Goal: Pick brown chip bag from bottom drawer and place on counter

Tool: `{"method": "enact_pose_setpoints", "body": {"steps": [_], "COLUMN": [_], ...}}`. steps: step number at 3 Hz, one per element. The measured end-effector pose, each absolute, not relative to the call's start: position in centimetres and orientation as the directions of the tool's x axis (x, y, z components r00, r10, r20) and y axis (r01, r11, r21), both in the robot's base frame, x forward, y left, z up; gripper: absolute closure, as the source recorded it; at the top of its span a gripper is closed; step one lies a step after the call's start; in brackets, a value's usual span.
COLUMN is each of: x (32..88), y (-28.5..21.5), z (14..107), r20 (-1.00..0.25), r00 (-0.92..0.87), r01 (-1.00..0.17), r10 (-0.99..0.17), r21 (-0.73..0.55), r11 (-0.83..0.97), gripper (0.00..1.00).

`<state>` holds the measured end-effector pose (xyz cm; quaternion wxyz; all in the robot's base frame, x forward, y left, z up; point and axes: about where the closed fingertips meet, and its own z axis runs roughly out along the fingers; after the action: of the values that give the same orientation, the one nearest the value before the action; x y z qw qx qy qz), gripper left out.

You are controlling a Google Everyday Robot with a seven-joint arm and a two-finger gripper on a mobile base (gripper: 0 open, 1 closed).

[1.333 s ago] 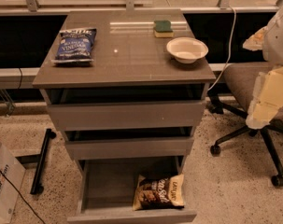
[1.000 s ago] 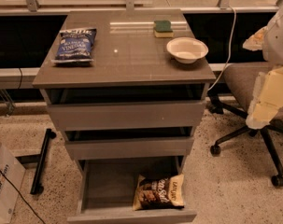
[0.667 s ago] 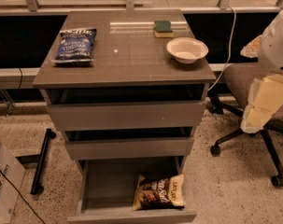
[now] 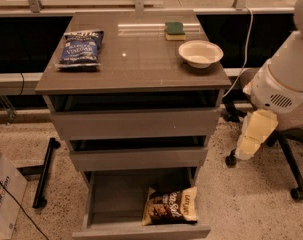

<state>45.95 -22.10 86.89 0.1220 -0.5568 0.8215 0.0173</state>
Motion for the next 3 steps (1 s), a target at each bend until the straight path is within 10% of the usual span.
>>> {"method": "enact_pose_setpoints", "body": {"steps": [3], "x": [47.7], "y": [-23.5], "z": [78.1], "r20": [-0.179], "r00": [-0.45], "r01": [-0.891], "r10": [-0.875], "r21": [0.031], "r11": [0.452], "gripper": [0.0]}}
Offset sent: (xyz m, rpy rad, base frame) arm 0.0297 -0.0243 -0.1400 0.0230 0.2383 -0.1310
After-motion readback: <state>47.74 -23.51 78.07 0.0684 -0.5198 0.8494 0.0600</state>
